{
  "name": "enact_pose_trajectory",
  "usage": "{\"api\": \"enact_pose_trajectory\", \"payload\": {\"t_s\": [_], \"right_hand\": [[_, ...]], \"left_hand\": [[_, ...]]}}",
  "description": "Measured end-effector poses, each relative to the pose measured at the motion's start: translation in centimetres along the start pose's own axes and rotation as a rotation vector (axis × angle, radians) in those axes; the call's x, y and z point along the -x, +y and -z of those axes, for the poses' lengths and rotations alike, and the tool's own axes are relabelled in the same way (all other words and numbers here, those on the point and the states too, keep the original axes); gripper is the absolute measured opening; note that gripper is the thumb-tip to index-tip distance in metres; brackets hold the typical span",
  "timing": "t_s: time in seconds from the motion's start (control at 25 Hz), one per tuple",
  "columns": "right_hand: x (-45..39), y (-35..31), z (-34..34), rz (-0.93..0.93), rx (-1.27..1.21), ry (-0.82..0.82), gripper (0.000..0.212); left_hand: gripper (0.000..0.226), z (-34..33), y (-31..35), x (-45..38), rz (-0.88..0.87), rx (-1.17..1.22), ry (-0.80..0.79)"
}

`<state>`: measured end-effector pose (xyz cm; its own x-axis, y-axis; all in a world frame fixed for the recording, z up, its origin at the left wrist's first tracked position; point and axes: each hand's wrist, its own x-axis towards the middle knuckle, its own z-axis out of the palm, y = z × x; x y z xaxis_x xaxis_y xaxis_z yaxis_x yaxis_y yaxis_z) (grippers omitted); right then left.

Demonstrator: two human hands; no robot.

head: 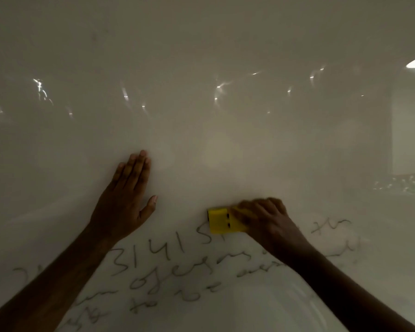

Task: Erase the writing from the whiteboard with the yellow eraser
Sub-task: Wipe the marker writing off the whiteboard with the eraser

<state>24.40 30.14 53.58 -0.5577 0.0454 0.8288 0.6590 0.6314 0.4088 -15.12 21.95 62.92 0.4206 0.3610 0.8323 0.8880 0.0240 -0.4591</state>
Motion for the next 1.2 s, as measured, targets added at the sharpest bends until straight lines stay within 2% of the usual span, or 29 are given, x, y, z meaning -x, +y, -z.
{"api": "enact_pose_trajectory", "payload": {"t_s": [0.08,0.16,0.32,0.44,0.56,0.76,0.88,1.04,1.2], "right_hand": [[3.9,0.6,0.0,0.094,0.004,-0.047,0.052],[6.3,2.4,0.8,0.094,0.026,-0.071,0.053],[3.6,5.5,2.4,-0.138,0.030,0.047,0.060],[-2.6,3.0,1.4,-0.222,-0.032,0.119,0.061],[-4.5,-1.7,-1.2,-0.124,-0.087,0.107,0.057],[3.1,-3.0,-2.5,0.107,-0.063,-0.001,0.051],[3.3,-0.6,-1.1,0.010,-0.033,0.034,0.048],[-3.4,-1.7,-0.7,-0.182,-0.103,0.140,0.054],[-4.3,-6.2,-3.1,-0.003,-0.080,0.096,0.053]], "left_hand": [[0.083,0.1,-0.5,0.6,0.003,0.000,-0.007],[0.083,0.2,-0.9,1.0,-0.001,0.007,-0.009],[0.084,0.1,-0.7,1.1,0.009,0.036,-0.012],[0.084,0.2,-0.6,1.0,0.014,0.031,-0.011],[0.083,0.2,-0.6,1.1,0.024,0.025,-0.013],[0.085,0.0,-1.4,3.4,0.097,0.001,-0.018],[0.086,-0.1,-1.5,4.1,0.115,0.010,-0.031],[0.086,0.1,-1.4,4.0,0.112,0.007,-0.028],[0.083,0.2,-2.0,4.4,0.104,0.001,-0.025]]}}
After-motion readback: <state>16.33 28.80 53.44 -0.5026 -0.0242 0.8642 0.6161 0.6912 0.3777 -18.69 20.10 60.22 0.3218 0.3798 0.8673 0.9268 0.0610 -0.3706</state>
